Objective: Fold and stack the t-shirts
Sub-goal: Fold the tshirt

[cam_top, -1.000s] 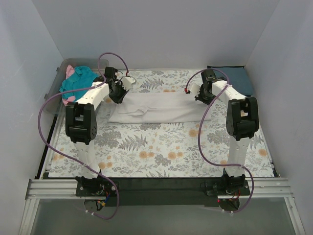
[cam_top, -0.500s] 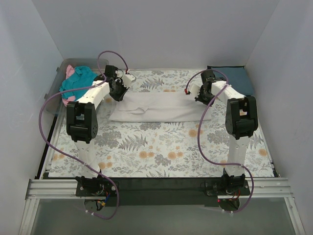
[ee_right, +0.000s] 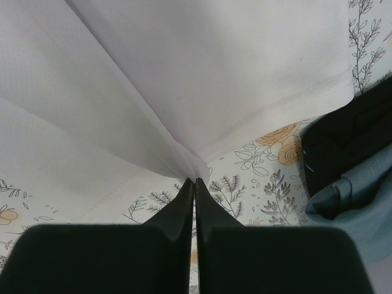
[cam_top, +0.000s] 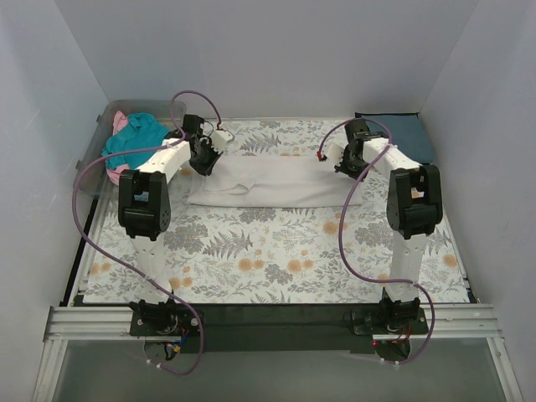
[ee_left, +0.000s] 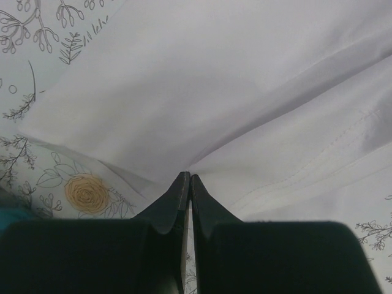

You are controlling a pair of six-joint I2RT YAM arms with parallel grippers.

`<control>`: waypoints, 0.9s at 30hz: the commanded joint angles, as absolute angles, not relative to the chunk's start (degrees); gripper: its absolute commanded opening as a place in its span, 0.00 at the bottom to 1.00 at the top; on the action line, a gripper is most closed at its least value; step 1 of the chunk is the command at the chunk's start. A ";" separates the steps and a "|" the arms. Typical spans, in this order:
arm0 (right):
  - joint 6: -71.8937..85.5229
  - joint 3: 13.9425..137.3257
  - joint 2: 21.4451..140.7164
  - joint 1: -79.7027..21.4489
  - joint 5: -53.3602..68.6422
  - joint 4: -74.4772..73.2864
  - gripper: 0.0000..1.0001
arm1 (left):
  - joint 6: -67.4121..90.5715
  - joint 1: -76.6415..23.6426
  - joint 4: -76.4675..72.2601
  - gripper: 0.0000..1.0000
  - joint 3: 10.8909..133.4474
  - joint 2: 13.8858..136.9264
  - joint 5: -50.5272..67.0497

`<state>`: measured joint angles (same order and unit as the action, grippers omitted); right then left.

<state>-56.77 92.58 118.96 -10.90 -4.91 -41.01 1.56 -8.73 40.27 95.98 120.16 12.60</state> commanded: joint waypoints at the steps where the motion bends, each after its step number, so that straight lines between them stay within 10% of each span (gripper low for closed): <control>1: -57.39 93.95 119.00 -10.63 -6.33 -41.75 0.01 | 2.28 -8.79 39.11 0.00 97.56 120.05 12.83; 3: -56.35 94.74 119.61 -10.55 -7.37 -41.75 0.04 | 2.90 -8.79 39.02 0.03 98.34 120.76 12.66; 6: -54.94 95.62 118.40 -10.55 -7.82 -42.18 0.44 | 6.40 -8.53 43.30 0.31 102.98 122.34 13.36; 8: -52.84 96.41 116.29 -10.28 -6.95 -43.50 0.51 | 8.95 -7.21 47.17 0.44 106.69 121.73 17.20; 27: -24.43 105.03 122.17 3.95 27.67 -60.29 0.47 | 19.16 -0.09 47.20 0.55 90.18 113.73 27.68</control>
